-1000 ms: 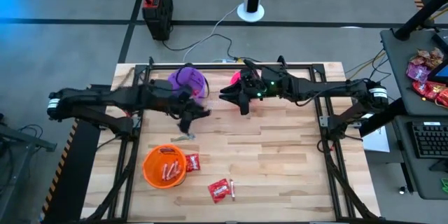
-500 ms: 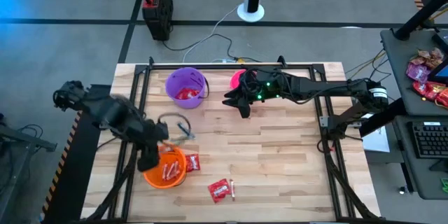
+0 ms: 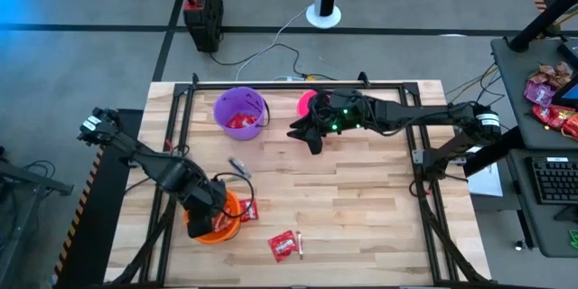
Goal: Sort candy by brand, put in halloween buckets
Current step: Put the white candy into the orange bucket, then put the transparent blue candy into the pink bucket
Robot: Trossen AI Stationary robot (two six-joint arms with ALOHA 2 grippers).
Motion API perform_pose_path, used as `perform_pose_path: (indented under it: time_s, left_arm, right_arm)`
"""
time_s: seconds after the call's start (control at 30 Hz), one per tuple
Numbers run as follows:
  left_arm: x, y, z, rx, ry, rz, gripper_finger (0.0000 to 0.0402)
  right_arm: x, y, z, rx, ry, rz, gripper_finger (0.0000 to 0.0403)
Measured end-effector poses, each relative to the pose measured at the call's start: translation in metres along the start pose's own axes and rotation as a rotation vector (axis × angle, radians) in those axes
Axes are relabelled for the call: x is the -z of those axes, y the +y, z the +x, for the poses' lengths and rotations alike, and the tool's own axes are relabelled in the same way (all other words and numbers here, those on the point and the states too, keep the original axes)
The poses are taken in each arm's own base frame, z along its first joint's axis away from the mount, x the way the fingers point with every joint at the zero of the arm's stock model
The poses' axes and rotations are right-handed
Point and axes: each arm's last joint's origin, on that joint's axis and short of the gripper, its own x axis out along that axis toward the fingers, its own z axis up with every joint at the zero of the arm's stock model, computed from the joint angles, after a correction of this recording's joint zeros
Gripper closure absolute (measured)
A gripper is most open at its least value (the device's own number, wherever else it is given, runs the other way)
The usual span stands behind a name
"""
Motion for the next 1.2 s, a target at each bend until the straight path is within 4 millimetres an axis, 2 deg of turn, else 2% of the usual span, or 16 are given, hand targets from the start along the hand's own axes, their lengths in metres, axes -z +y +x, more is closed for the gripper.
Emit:
perform_pose_path:
  time_s: [0.17,0.3,0.4,0.53,0.73,0.93,1.07,1.2]
  left_arm:
    - [-0.001,0.0,0.002,0.003,-0.004,-0.002,0.0328]
    - [-0.002,-0.002,-0.006,-0.007,-0.064,0.005,0.0308]
    - [-0.003,-0.004,-0.016,-0.018,-0.134,0.019,0.0296]
    - [-0.001,-0.005,-0.04,-0.006,-0.252,0.059,0.0289]
    - [0.011,0.005,-0.093,-0.026,-0.581,0.037,0.0288]
    - [0.027,0.023,-0.137,-0.069,-0.894,-0.048,0.0288]
    - [0.033,0.032,-0.152,-0.109,-1.026,-0.102,0.0288]
    - [0.035,0.034,-0.154,-0.124,-1.054,-0.114,0.0288]
  right_arm:
    - [0.005,0.006,0.001,-0.003,0.025,0.013,0.0229]
    - [0.013,0.009,0.002,0.041,0.066,0.014,0.0229]
    - [0.018,0.014,0.003,0.065,0.074,0.006,0.0229]
    - [0.026,0.019,0.012,0.081,0.088,-0.003,0.0229]
    - [0.045,0.014,0.052,0.112,0.169,0.0,0.0229]
    - [0.047,0.005,0.102,0.154,0.186,-0.066,0.0229]
    - [0.061,-0.007,0.139,0.188,0.224,-0.185,0.0229]
    - [0.08,-0.017,0.168,0.157,0.217,-0.262,0.0229]
